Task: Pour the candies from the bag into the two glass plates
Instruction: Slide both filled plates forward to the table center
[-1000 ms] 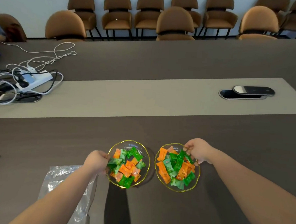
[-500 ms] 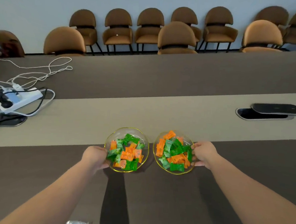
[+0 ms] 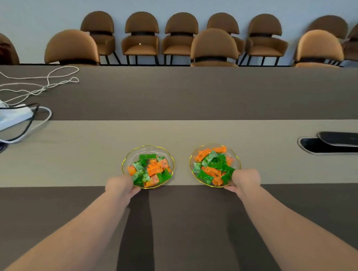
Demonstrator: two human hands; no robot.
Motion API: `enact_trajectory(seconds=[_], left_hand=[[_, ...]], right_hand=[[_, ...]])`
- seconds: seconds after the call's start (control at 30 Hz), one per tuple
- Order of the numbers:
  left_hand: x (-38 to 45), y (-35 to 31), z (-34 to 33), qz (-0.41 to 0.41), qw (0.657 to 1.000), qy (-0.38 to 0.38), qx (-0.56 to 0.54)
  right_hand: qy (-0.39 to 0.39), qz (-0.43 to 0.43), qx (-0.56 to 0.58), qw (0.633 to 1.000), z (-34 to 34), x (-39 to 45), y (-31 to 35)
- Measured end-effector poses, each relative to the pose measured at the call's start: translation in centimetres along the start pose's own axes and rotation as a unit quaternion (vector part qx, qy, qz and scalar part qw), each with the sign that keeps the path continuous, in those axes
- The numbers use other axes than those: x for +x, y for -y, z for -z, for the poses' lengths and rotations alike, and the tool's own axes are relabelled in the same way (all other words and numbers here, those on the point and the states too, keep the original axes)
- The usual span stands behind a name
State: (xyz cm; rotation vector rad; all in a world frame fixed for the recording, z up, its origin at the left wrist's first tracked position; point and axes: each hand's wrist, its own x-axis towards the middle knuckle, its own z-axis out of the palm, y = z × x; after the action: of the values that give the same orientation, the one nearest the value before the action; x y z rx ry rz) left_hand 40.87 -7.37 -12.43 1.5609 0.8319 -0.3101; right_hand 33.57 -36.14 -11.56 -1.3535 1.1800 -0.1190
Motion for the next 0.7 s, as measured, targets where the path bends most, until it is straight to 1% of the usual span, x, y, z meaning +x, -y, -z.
enact_trajectory(seconds=[0.1,0.17,0.27,0.4,0.5,0.63,0.7], left_hand=[[-0.1,-0.2,-0.7,-0.004,1.000,0.018,-0.016],[-0.3,-0.3,-0.8,-0.006,1.000,0.017,-0.018],[-0.5,0.0,-0.6,-0.009,1.000,0.015,-0.005],[-0.5,0.0,-0.2,-0.009,0.999,0.034,0.015],[-0.8,-0.2,-0.1,-0.008,0.998,0.042,0.037],[-1.2,-0.7,0.4,-0.009,0.996,0.044,0.078],[-1.6,-1.1,0.6,-0.012,0.995,0.042,0.088]], right_hand=[[-0.005,0.004,0.020,1.000,-0.1,0.2,0.3],[-0.018,0.006,0.023,1.000,-0.2,0.2,0.3],[-0.033,0.005,0.021,0.999,-0.3,-0.1,0.3],[-0.046,0.015,0.010,0.999,-0.3,-0.5,0.5],[-0.045,0.020,-0.025,0.999,-0.3,-0.8,0.7],[-0.056,0.047,-0.133,0.988,0.4,-1.4,1.1],[-0.063,0.057,-0.162,0.983,0.9,-1.8,1.5]])
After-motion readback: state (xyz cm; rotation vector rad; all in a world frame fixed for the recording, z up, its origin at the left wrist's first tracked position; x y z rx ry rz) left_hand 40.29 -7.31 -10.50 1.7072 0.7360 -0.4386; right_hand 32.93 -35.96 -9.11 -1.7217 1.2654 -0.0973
